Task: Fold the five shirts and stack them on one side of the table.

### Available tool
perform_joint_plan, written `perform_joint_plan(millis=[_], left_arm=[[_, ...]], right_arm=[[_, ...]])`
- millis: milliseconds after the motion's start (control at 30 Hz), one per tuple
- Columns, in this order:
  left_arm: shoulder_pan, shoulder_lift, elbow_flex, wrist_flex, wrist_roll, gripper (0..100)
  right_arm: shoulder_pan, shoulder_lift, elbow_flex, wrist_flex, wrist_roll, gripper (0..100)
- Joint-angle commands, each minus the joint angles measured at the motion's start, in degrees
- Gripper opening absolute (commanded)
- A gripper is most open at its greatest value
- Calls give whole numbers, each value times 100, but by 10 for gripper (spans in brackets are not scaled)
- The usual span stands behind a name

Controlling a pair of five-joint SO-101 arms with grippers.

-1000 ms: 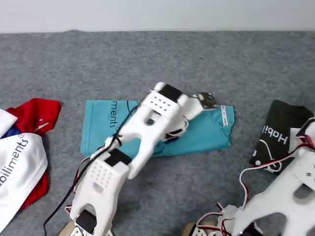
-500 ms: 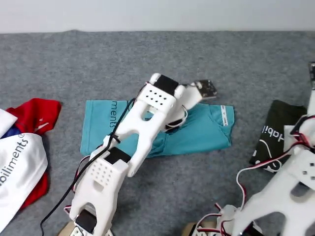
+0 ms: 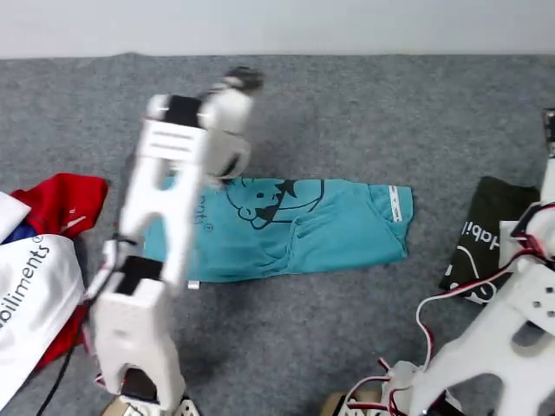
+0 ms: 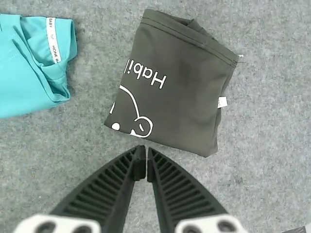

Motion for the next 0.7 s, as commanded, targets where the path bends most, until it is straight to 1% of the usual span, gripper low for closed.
perform_joint_plan(millis=[0, 100, 233, 500, 600, 667], left_arm=[[-835, -484, 347, 141, 97, 167], [-1424, -457, 620, 114, 35, 205], [-1785, -457, 1068, -246, -378, 220], [-1837, -457, 2246, -1495, -624, 222], [-1829, -404, 2440, -1767, -624, 230], [-1829, -176, 2422, -1793, -624, 238]], right_arm=[[-57, -110, 26, 48, 26, 23], [-57, -110, 229, 48, 26, 23], [-57, -127, 501, 48, 35, 23], [-57, -145, 501, 48, 44, 23], [-57, -163, 501, 48, 44, 23], [-57, -163, 501, 48, 44, 23]])
